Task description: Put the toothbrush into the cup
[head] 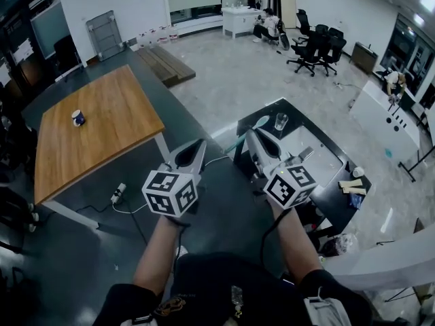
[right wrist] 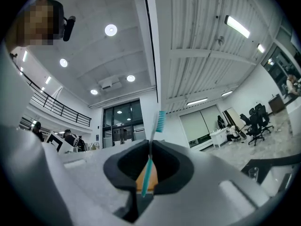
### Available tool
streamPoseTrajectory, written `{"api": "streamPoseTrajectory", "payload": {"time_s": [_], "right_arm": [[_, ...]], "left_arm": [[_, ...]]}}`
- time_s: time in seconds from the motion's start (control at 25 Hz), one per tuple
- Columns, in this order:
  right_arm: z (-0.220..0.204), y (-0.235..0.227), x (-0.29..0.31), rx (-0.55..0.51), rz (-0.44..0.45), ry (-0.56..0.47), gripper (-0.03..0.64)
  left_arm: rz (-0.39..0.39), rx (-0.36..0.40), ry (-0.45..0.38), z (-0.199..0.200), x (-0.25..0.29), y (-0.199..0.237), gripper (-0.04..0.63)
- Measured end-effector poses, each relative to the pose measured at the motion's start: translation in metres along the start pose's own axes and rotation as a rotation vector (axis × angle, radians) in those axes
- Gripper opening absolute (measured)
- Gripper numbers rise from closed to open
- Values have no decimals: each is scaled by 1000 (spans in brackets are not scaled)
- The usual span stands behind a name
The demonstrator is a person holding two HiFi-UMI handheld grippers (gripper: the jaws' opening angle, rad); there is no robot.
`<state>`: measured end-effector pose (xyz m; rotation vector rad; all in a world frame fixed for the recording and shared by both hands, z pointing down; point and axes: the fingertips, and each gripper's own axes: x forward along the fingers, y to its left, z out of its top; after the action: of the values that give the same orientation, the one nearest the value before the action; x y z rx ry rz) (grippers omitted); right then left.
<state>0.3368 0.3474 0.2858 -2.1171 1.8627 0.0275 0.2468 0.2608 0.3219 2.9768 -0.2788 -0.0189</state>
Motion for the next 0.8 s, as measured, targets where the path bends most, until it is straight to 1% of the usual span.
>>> {"api": "streamPoseTrajectory", "payload": {"time_s": [0.16, 0.36, 0.56, 0.8], "right_arm": [[-16, 11, 15, 16, 46, 22, 28], [-35, 43, 44, 45, 132, 51, 28], [-59, 85, 77, 69, 233, 92, 28], [-91, 149, 121, 100, 349, 143, 28]], "left_arm": [[58, -9, 3, -7, -16, 20, 5], [153, -21, 2, -6, -49, 56, 6], [253, -39, 0, -7, -89, 95, 5], [357, -60, 8, -8, -144, 146, 6]]}}
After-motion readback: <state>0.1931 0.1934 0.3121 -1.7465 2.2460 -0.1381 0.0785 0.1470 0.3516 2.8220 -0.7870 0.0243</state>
